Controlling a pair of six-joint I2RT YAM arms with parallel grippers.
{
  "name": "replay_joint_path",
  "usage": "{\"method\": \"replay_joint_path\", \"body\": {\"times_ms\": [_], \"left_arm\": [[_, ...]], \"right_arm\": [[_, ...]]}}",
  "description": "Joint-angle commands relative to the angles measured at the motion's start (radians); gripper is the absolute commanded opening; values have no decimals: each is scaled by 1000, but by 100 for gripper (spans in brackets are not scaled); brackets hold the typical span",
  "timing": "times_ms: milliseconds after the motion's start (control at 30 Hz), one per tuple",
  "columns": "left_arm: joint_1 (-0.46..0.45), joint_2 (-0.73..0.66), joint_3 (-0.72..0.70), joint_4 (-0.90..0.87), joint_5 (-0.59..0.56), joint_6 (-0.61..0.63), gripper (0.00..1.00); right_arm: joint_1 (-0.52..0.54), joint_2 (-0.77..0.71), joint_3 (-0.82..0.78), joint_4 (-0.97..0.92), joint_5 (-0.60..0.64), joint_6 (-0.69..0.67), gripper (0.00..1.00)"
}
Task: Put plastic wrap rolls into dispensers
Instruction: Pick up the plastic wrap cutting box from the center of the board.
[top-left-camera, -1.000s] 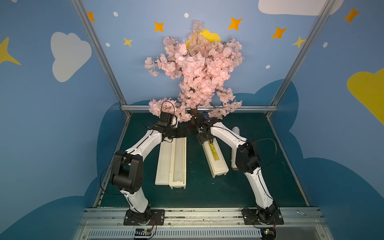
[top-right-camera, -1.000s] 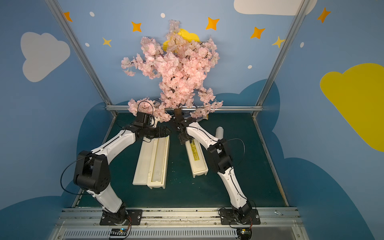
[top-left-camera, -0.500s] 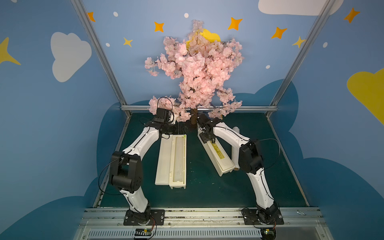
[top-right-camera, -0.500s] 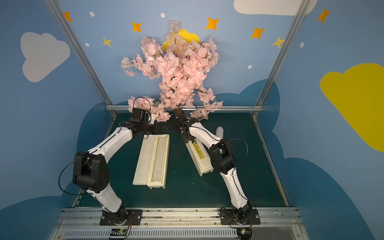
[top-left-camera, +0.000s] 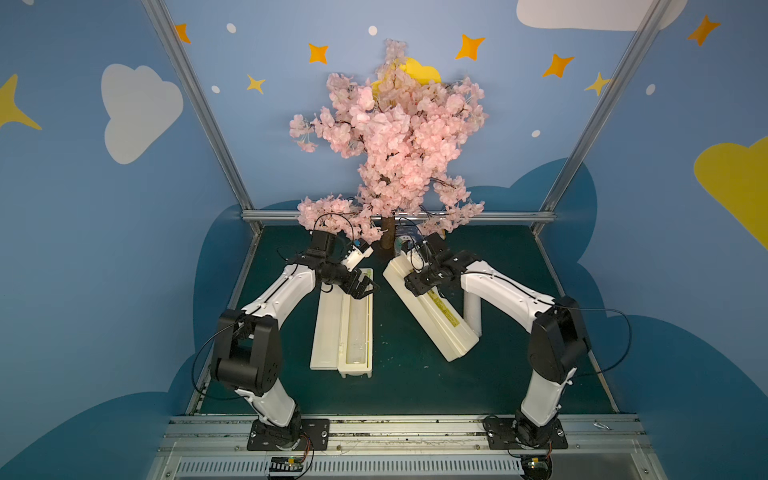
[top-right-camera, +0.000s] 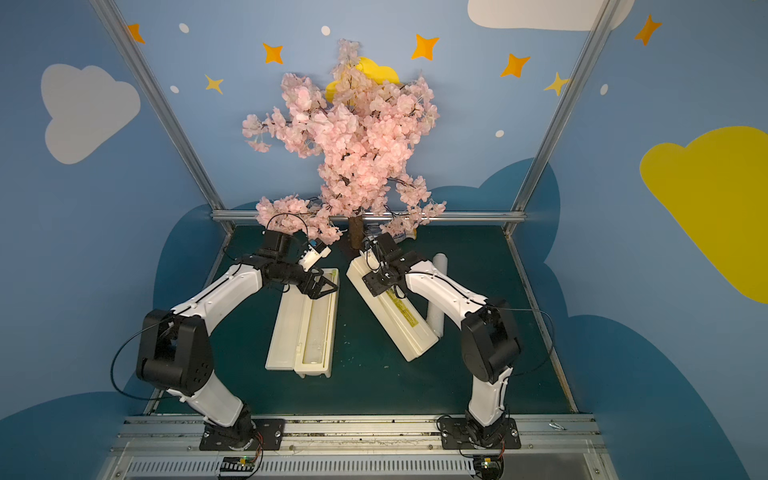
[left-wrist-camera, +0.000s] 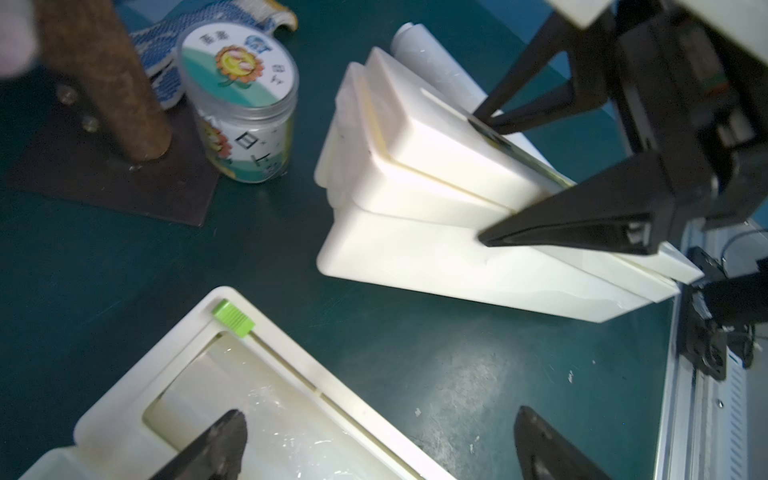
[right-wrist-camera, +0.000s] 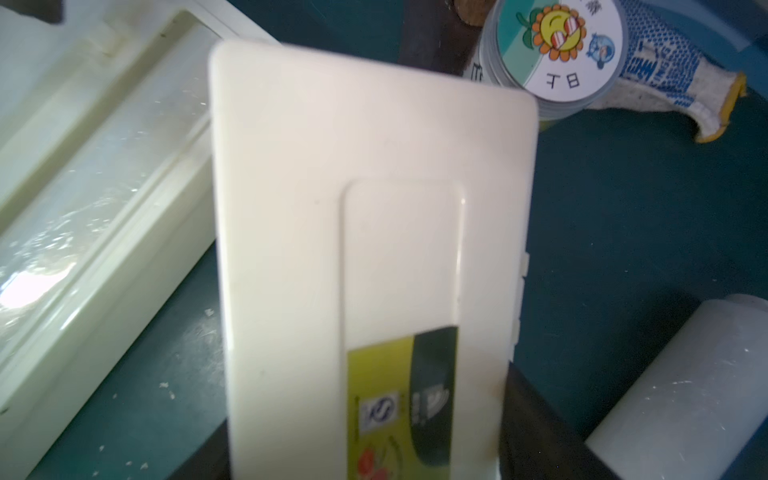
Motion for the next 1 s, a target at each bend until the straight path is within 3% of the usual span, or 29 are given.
{"method": "replay_joint_path", "body": {"times_ms": [0, 333, 533, 967], "left_arm": [[8, -63, -17, 52, 108, 130, 100], [7, 25, 143, -73, 336, 275, 100], [-13, 100, 274, -307, 359, 399, 100], [-61, 51, 175, -312, 400, 437, 100]], "right_arm": [[8, -108, -62, 124, -102, -76, 45], [11, -301, -226, 223, -280, -210, 43], [10, -407, -410, 468, -360, -312, 43], [-2, -389, -386, 508, -505, -421, 44]]}}
